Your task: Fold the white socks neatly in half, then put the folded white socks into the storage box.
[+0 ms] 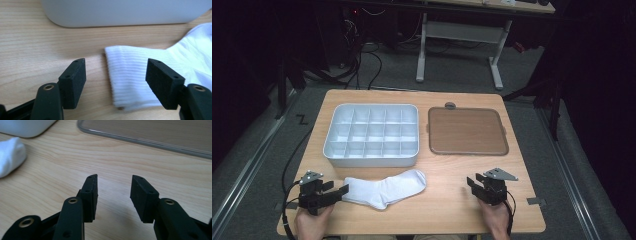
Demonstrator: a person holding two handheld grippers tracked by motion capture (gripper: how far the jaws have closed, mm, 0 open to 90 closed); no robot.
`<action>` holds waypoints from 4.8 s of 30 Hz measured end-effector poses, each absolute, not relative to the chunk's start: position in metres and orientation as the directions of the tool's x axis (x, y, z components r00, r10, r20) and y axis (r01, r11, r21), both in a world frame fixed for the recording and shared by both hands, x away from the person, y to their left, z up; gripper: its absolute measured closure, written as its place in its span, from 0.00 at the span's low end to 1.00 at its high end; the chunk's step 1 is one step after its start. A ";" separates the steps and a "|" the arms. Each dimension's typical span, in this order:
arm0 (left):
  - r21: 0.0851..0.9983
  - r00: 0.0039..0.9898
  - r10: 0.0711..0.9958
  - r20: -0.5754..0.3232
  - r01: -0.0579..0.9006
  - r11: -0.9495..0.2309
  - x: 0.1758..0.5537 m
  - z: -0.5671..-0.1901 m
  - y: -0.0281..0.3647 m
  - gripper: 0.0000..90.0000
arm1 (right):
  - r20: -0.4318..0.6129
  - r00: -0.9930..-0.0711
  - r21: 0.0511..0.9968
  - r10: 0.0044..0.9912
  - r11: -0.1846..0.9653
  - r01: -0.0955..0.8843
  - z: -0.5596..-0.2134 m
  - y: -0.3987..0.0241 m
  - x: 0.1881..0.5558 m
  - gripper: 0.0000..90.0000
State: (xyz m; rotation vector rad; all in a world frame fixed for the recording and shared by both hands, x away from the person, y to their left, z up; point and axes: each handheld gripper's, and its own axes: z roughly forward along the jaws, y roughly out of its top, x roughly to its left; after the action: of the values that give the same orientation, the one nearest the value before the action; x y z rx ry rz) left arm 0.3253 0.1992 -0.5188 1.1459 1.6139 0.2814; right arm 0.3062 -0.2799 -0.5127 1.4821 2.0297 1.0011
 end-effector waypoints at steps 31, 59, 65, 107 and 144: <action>0.696 0.042 0.826 -0.562 0.564 0.444 0.323 -0.529 0.173 0.38 | 0.099 -0.600 0.757 0.794 0.331 0.563 -0.511 -0.170 0.323 0.62; 0.720 0.124 0.830 -0.544 0.576 0.386 0.316 -0.531 0.168 0.84 | 0.109 -0.619 0.729 0.778 0.361 0.582 -0.524 -0.156 0.334 0.95; 0.719 0.152 0.820 -0.552 0.585 0.376 0.318 -0.530 0.160 0.86 | 0.110 -0.611 0.735 0.784 0.350 0.581 -0.520 -0.166 0.329 0.95; 0.721 0.292 0.764 -0.575 0.622 0.305 0.337 -0.529 0.084 0.86 | 0.126 -0.462 0.727 0.878 0.236 0.645 -0.518 -0.248 0.299 0.95; 0.740 0.280 0.778 -0.563 0.589 0.324 0.339 -0.526 0.074 0.55 | 0.093 -0.409 0.744 0.908 0.210 0.634 -0.517 -0.266 0.300 0.70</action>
State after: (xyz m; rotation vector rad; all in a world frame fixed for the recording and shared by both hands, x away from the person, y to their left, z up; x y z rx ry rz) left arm 0.3390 0.0740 -0.5260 1.3577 1.4029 0.2001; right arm 0.3001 -0.2661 -0.5172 1.4378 2.1266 1.0332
